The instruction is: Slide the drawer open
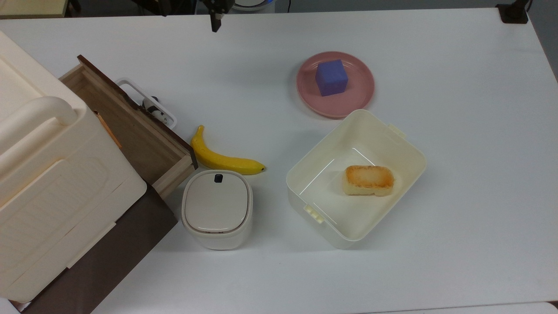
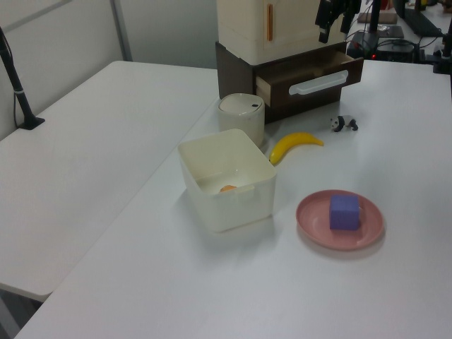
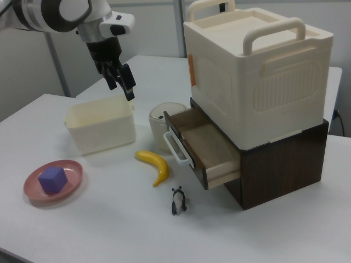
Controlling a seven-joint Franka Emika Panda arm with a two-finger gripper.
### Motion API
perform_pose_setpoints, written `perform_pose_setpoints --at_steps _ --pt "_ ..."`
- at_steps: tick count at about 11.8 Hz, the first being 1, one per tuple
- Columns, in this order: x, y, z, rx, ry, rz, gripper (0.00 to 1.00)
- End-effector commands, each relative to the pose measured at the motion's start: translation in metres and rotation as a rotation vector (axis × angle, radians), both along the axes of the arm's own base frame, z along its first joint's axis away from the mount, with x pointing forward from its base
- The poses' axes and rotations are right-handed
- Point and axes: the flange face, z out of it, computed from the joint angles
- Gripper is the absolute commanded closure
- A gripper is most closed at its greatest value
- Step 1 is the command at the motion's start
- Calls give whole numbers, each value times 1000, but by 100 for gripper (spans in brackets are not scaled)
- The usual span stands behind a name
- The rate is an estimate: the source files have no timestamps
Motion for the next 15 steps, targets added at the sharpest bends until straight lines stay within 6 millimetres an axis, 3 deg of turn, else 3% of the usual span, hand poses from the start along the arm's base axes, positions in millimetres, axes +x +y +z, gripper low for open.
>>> perform_pose_setpoints --at_steps 1,4,6,15 --pt "-6 -2 12 12 -10 55 0" --pt "-16 -9 16 -4 55 248 0" --pt "-18 -20 20 -4 54 236 0" --pt "-20 -19 22 -5 49 238 0"
